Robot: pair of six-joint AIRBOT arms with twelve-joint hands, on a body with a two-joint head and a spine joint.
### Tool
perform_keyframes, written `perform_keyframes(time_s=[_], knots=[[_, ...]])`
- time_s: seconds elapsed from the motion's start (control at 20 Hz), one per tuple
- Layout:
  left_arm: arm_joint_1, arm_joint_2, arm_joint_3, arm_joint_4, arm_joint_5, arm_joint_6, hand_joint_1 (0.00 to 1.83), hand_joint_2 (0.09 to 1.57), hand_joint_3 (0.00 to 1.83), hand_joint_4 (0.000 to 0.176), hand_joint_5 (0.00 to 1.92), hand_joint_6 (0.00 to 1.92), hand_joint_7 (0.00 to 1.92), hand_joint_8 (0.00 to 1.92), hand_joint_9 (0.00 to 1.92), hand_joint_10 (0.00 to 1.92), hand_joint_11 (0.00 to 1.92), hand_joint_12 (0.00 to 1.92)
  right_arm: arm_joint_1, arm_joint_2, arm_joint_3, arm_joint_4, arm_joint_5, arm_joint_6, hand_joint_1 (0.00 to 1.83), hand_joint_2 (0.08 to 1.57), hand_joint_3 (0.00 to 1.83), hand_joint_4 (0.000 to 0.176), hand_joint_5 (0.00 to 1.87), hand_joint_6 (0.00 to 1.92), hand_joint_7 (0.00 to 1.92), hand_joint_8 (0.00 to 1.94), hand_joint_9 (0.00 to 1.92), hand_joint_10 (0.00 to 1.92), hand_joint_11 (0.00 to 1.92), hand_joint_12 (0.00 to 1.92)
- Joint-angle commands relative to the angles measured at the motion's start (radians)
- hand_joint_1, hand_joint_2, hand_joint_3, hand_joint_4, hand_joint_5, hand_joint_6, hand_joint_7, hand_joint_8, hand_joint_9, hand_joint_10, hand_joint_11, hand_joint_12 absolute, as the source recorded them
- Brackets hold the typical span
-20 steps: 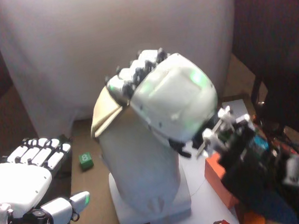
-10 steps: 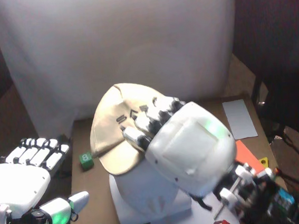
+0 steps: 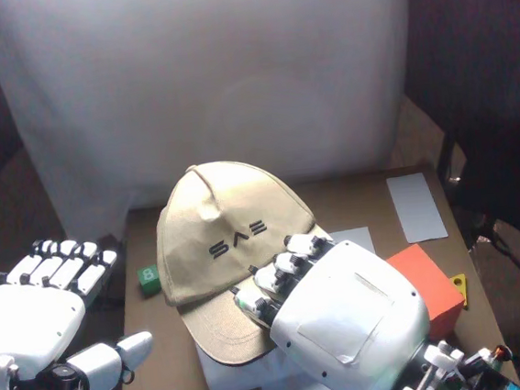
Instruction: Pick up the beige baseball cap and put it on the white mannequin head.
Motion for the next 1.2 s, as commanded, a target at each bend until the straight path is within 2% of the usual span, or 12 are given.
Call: perform_keyframes(time_s=[0.0, 0.15, 0.65, 0.8, 1.0, 1.15], knots=[[0.000, 0.004, 0.004, 0.018, -0.111, -0.005, 0.00, 1.17, 0.00, 0.000, 0.06, 0.00, 0.02, 0.00, 0.02, 0.00, 0.00, 0.15, -0.003, 0.000, -0.003, 0.018, 0.025, -0.012, 1.37, 1.14, 0.00, 0.000, 0.82, 1.08, 0.93, 0.96, 0.92, 1.38, 0.83, 1.49], [0.001, 0.003, 0.003, 0.016, -0.111, -0.006, 0.00, 1.17, 0.00, 0.000, 0.08, 0.00, 0.05, 0.00, 0.04, 0.00, 0.00, 0.22, -0.018, 0.001, -0.007, 0.065, -0.013, -0.015, 1.37, 1.14, 0.00, 0.000, 0.82, 1.08, 0.93, 0.95, 0.91, 1.38, 0.85, 1.51], [0.009, 0.001, -0.001, 0.005, -0.117, -0.007, 0.00, 1.17, 0.00, 0.000, 0.07, 0.00, 0.02, 0.00, 0.01, 0.00, 0.00, 0.19, -0.066, 0.007, -0.056, 0.089, -0.048, -0.018, 1.37, 1.15, 0.00, 0.000, 0.80, 1.09, 0.93, 0.97, 0.92, 1.38, 0.83, 1.51], [0.011, 0.001, -0.004, 0.001, -0.121, -0.007, 0.00, 1.17, 0.00, 0.000, 0.07, 0.00, 0.01, 0.00, 0.00, 0.00, 0.00, 0.13, -0.064, 0.010, -0.057, 0.089, -0.049, -0.018, 1.37, 1.15, 0.00, 0.000, 0.80, 1.09, 0.93, 0.97, 0.92, 1.38, 0.83, 1.50], [0.012, 0.001, -0.004, -0.001, -0.121, -0.007, 0.00, 1.17, 0.00, 0.000, 0.08, 0.00, 0.05, 0.00, 0.04, 0.00, 0.00, 0.23, -0.058, 0.010, -0.056, 0.089, -0.047, -0.018, 1.37, 1.15, 0.00, 0.000, 0.80, 1.09, 0.94, 0.96, 0.91, 1.39, 0.83, 1.50], [0.013, 0.001, -0.005, -0.001, -0.121, -0.007, 0.00, 1.16, 0.00, 0.000, 0.09, 0.00, 0.05, 0.00, 0.02, 0.00, 0.00, 0.21, -0.049, 0.008, -0.048, 0.089, -0.045, -0.015, 1.37, 1.15, 0.00, 0.000, 0.81, 1.08, 0.93, 0.97, 0.92, 1.38, 0.83, 1.50]])
